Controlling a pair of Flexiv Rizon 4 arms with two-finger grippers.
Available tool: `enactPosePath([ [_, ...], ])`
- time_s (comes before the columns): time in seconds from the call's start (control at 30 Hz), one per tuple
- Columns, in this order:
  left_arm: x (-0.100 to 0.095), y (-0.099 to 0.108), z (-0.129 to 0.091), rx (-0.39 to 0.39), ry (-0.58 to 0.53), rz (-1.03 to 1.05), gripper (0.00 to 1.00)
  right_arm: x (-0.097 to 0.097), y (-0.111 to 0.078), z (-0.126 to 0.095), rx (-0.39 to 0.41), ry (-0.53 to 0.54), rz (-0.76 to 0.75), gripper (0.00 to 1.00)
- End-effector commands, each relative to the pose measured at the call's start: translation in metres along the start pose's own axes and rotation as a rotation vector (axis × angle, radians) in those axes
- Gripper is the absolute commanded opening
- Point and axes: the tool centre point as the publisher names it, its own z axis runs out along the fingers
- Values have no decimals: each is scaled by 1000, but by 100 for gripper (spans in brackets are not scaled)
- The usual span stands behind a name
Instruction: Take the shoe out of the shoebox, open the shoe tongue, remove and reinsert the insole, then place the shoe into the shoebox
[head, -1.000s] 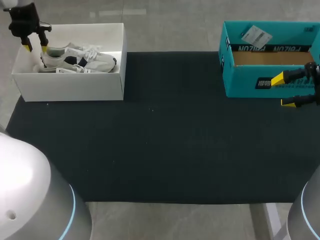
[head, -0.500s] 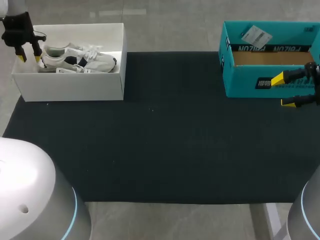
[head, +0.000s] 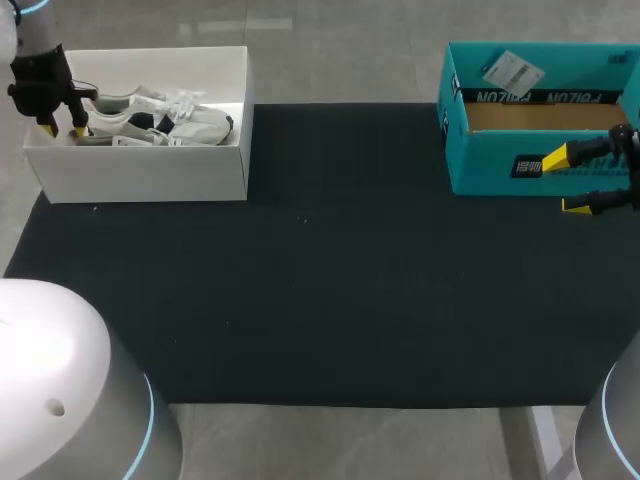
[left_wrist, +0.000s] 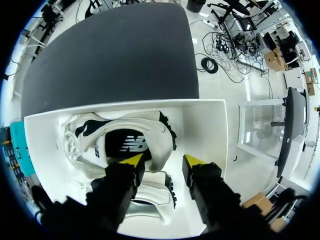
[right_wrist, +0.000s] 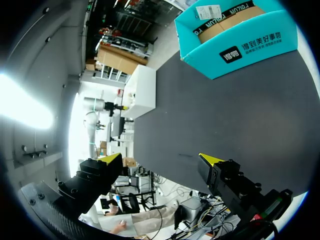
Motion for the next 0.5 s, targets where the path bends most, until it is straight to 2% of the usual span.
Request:
enactPosePath([
  [0.03,-2,-1,10,-89,-9,-13,45,0,-1,0,0,-3,1,100],
  [0.5,-1,4,33,14,-41,-20,46,0,-1,0,0,-3,1,100],
])
